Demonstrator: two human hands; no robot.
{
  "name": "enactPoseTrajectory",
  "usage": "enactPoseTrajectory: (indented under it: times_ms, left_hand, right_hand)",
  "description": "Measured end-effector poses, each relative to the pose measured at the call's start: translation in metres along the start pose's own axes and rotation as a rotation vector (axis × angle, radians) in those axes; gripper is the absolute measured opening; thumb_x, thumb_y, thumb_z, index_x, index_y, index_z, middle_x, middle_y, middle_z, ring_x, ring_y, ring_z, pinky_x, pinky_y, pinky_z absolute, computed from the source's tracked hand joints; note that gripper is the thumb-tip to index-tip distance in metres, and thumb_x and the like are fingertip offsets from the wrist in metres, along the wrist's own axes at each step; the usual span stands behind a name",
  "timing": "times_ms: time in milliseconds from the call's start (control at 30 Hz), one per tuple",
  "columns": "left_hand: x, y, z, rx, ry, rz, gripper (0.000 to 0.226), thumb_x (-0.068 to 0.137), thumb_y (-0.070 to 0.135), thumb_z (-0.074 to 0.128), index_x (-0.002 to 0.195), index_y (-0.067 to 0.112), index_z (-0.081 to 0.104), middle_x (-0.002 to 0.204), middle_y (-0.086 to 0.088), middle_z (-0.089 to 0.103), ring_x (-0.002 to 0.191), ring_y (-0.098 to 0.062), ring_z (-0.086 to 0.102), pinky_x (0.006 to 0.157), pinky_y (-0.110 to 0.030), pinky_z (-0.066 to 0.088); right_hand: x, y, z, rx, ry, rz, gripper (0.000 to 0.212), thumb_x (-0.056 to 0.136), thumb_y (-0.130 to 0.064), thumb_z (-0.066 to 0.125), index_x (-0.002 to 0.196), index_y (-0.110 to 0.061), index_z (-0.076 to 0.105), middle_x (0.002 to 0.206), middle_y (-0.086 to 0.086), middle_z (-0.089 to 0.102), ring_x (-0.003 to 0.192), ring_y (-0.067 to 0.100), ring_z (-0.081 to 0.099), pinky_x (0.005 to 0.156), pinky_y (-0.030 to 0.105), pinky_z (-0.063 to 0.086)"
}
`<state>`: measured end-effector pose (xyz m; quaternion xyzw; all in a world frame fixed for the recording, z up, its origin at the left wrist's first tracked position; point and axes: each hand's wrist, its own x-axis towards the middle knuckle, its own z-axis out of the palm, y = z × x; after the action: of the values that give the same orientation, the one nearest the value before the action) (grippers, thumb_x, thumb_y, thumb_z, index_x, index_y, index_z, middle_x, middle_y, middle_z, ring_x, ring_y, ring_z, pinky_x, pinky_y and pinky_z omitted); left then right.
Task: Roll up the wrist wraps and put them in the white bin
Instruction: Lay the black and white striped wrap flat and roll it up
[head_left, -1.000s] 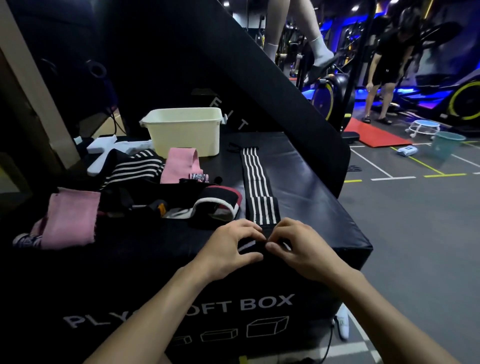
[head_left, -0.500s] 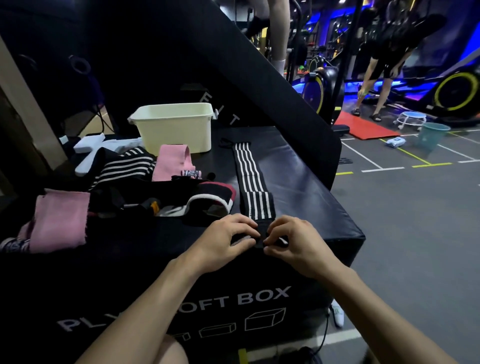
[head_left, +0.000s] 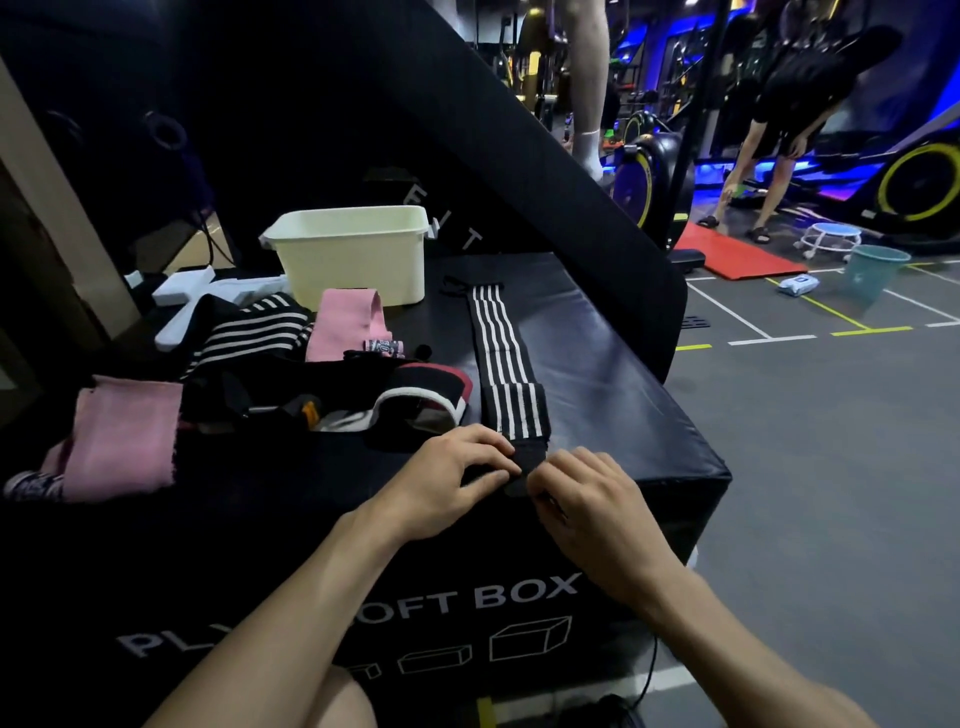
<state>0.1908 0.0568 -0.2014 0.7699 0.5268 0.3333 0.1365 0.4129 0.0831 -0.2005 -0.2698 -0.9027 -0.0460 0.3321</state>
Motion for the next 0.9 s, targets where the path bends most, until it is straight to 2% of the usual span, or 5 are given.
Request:
enactPoseTrajectory:
  times_ms: [133, 433, 567, 700, 900]
  left_hand:
    - [-0.003, -0.002, 0.001, -0.001, -0.002, 0.005, 0.016, 0.095, 0.023, 0.071, 0.109, 0.025, 0.079, 0.123, 0.014, 0.064, 0.120, -0.005, 0.059, 0.107, -0.031, 0.046]
    - [-0.011, 0.009, -0.032, 0.067, -0.033, 0.058, 0.026, 0.099, 0.009, 0.064, 0.122, 0.015, 0.075, 0.129, 0.005, 0.071, 0.122, -0.003, 0.062, 0.108, -0.023, 0.046]
    - [-0.011, 0.008, -0.102, 0.087, 0.272, -0.050, 0.020, 0.094, 0.004, 0.069, 0.107, 0.016, 0.079, 0.103, 0.008, 0.077, 0.097, 0.002, 0.070, 0.088, -0.016, 0.051]
    - [-0.014, -0.028, -0.185, 0.458, 0.567, -0.358, 0.023, 0.088, 0.012, 0.074, 0.109, 0.023, 0.075, 0.107, 0.005, 0.074, 0.095, -0.013, 0.067, 0.089, -0.030, 0.054]
    - [-0.022, -0.089, -0.237, 0.683, 0.020, -0.954, 0.069, 0.082, 0.022, 0.073, 0.145, 0.033, 0.048, 0.145, -0.002, 0.048, 0.129, -0.029, 0.054, 0.103, -0.047, 0.050]
  right_hand:
    - [-0.010, 0.006, 0.006, -0.094, 0.003, -0.079, 0.026, 0.088, -0.016, 0.066, 0.112, -0.023, 0.070, 0.086, -0.004, 0.058, 0.075, 0.021, 0.055, 0.065, 0.036, 0.050]
    - [0.018, 0.016, -0.012, 0.151, -0.283, -0.116, 0.028, 0.099, -0.049, 0.053, 0.092, -0.032, 0.075, 0.081, -0.014, 0.057, 0.077, 0.009, 0.053, 0.068, 0.027, 0.043]
    - [0.060, 0.030, -0.020, 0.269, -0.298, -0.099, 0.043, 0.101, -0.051, 0.049, 0.076, -0.021, 0.066, 0.066, -0.009, 0.058, 0.062, 0.007, 0.053, 0.061, 0.034, 0.047]
    - [0.100, 0.040, -0.020, 0.247, -0.250, -0.102, 0.051, 0.098, -0.058, 0.044, 0.069, -0.020, 0.059, 0.056, -0.006, 0.052, 0.051, 0.011, 0.046, 0.054, 0.037, 0.045]
    - [0.135, 0.048, -0.009, 0.317, -0.234, -0.086, 0.043, 0.100, -0.049, 0.050, 0.065, -0.024, 0.047, 0.055, -0.004, 0.047, 0.052, 0.017, 0.046, 0.054, 0.040, 0.044]
